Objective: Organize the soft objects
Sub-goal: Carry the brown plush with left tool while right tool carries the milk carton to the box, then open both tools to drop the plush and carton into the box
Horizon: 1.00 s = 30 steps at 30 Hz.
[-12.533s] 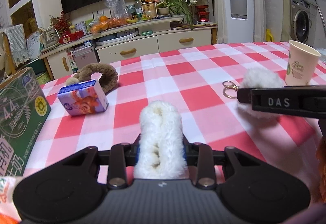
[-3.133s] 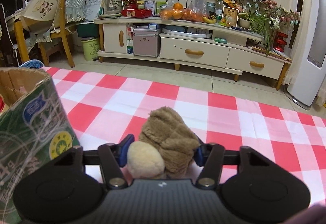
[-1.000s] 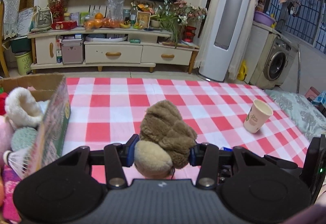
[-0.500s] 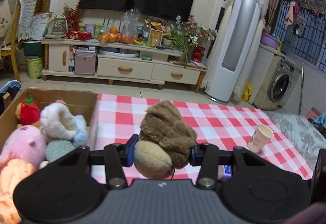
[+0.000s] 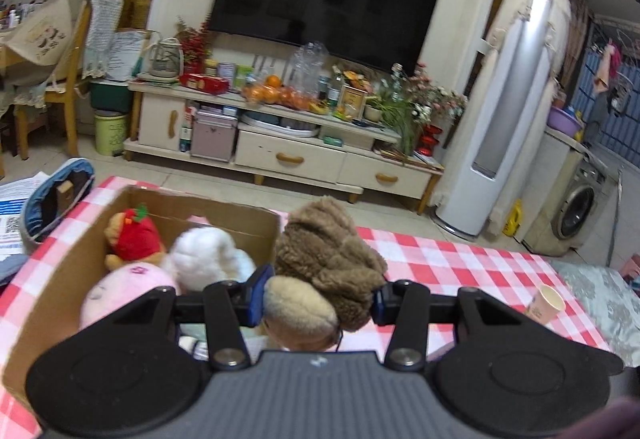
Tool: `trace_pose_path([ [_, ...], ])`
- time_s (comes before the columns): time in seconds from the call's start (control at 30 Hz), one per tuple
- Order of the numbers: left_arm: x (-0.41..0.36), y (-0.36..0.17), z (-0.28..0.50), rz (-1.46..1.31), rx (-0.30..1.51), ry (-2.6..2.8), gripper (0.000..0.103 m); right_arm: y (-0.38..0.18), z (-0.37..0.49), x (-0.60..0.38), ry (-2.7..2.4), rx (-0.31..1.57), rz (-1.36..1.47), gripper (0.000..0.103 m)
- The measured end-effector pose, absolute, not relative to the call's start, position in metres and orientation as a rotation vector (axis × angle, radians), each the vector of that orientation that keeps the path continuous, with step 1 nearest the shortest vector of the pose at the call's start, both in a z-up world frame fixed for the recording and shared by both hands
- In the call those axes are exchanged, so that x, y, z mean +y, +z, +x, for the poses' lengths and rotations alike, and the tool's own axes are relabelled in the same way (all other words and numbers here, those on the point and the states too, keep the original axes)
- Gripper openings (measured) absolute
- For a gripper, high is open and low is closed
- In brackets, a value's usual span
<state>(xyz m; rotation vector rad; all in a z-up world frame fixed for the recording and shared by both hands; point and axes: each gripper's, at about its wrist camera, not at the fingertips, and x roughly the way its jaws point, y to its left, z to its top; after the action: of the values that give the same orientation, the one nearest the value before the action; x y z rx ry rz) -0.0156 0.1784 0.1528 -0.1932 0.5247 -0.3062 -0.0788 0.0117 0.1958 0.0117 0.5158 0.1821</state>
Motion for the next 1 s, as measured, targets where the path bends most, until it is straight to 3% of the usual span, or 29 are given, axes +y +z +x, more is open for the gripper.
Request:
trace_pose_path([
  [0.57, 0.247, 0.145, 0.025, -0.263, 0.537, -0.123, 0.047, 0.233, -0.019, 0.072, 0.310, 0.426, -0.094, 0.084],
  [1.0, 0.256, 0.130, 0.052, -0.204, 0.578, -0.029, 0.047, 0.208, 0.034, 0.103, 0.372, 0.467, -0.165, 0.084],
])
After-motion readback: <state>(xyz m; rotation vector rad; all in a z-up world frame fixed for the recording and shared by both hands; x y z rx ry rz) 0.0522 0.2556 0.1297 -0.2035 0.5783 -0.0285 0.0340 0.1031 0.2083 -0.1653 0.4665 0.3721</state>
